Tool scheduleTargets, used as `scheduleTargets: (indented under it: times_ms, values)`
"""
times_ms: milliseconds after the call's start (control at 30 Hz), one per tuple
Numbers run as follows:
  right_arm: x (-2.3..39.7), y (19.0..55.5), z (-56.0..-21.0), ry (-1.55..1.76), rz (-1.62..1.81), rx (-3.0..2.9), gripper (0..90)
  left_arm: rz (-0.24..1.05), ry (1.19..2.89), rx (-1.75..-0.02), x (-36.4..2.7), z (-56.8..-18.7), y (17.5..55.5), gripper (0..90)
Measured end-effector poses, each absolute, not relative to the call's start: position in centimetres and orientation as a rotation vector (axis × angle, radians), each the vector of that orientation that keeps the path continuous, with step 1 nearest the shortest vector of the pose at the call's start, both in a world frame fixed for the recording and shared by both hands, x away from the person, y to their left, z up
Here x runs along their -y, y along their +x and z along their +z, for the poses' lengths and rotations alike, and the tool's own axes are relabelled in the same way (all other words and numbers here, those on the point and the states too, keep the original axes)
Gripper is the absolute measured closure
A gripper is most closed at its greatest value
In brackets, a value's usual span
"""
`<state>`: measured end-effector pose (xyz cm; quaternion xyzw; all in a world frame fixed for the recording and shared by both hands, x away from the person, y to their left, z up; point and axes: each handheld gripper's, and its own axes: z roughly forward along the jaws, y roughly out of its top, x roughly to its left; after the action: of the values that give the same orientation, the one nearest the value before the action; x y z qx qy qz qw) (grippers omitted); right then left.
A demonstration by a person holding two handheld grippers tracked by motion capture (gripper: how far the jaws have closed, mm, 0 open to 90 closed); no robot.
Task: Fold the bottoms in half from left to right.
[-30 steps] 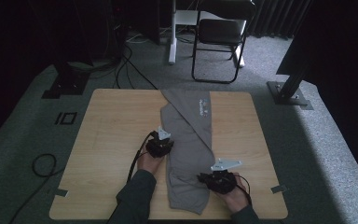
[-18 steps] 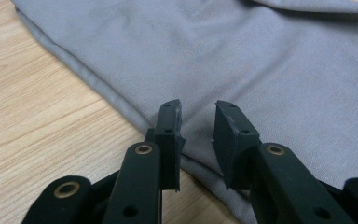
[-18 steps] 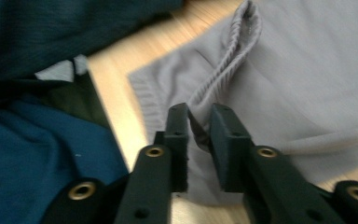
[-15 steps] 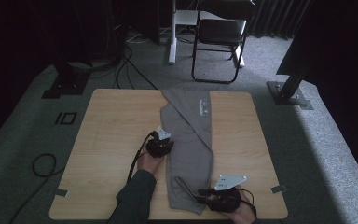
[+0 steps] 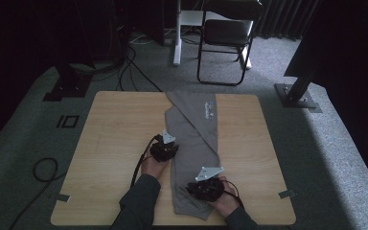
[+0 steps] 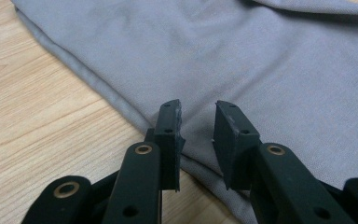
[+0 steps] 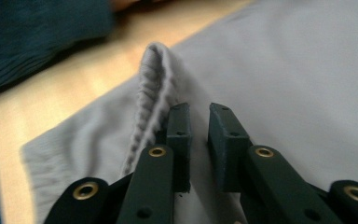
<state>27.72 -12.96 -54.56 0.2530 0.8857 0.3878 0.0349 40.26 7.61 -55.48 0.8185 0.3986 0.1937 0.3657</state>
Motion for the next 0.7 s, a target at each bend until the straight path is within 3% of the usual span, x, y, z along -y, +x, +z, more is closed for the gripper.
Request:
scheduleTargets:
  times_ms: [367, 633, 667, 700]
  values:
    - [13.9, 25.2, -54.6, 0.638, 1.209, -2.843, 75.0, 0.500, 2.106, -1.023, -7.6, -55.5, 40.2, 70.1]
    - [15.3, 24.6, -54.4, 0.644, 1.172, -2.862, 72.9, 0.483, 2.104, -1.016, -7.6, -55.5, 40.1, 62.8]
    - [15.5, 24.3, -54.3, 0.613, 1.182, -2.876, 58.7, 0.480, 2.103, -1.016, -7.6, -55.5, 40.1, 62.6]
    - [15.4, 24.1, -54.4, 0.607, 1.172, -2.867, 56.1, 0.478, 2.103, -1.017, -7.6, -55.5, 40.1, 62.6]
